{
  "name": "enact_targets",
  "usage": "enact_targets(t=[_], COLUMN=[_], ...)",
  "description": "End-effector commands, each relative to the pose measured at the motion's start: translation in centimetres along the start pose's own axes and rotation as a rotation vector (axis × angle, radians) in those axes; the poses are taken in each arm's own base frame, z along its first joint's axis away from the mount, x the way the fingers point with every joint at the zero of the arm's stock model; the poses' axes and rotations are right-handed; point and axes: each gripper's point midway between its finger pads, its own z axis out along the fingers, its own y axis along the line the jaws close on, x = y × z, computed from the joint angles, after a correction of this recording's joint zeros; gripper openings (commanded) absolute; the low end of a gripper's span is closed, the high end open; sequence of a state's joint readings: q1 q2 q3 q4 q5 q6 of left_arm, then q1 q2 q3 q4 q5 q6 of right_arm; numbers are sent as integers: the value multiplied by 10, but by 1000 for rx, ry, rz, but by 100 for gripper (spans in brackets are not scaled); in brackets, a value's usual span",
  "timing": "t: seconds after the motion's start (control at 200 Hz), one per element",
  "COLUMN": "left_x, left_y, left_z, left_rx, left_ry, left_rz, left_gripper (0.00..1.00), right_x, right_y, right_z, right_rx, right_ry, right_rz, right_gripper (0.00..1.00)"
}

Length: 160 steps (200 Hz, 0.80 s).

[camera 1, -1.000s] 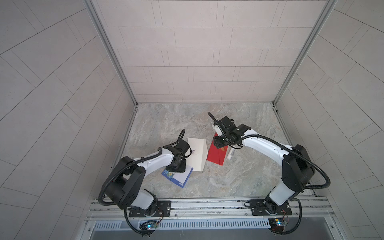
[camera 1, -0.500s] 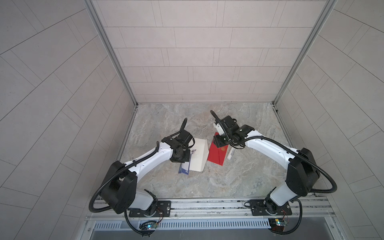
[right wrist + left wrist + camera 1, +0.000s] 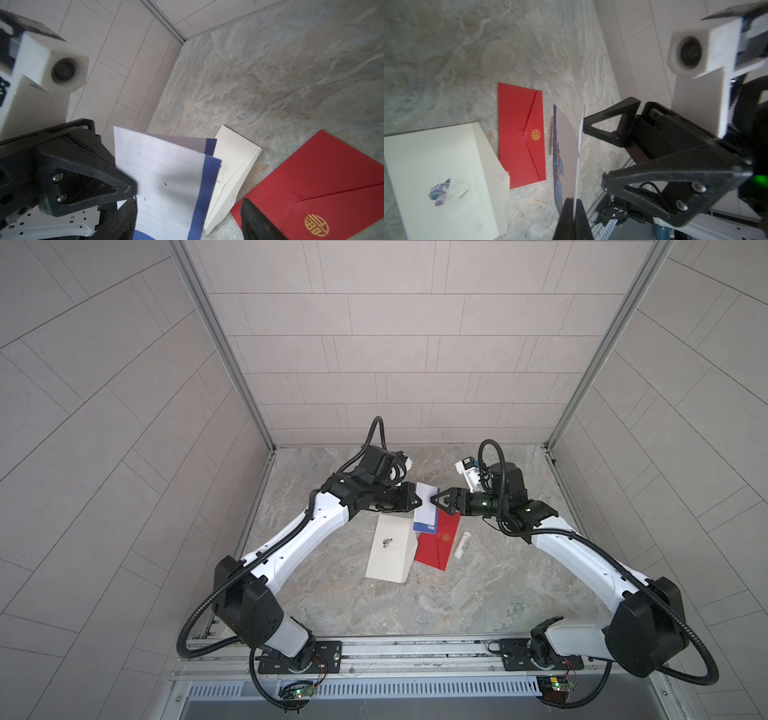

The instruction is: Place the letter into the envelope and seal it

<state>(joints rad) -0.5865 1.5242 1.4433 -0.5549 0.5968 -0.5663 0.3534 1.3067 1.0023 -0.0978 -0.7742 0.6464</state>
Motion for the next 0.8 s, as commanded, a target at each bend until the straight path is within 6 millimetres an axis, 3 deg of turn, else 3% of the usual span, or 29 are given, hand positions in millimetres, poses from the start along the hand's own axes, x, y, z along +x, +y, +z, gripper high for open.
enact_targets(t=[0.0,0.15,0.48,0.796], left_x=[-18,-32,-27,-28], left_y=[-43,-66,-69,-89], left_z=[-13,-32,-45,-61], left_rx=[237,396,432,545], left_ry=[-47,-149,-166,-199], left_rz=[6,5,54,116], left_gripper=[0,0,0,0], right_x=[-11,-6,-6,-8], right_y=[34,40,76,84], right_z=[-14,-23,-47,-53], right_rx=[-150,-177,-318,-333], right_ry=[-28,-9,-15,-23], right_rz=[-18,-44,-115,-133], right_gripper=[80,80,77,73])
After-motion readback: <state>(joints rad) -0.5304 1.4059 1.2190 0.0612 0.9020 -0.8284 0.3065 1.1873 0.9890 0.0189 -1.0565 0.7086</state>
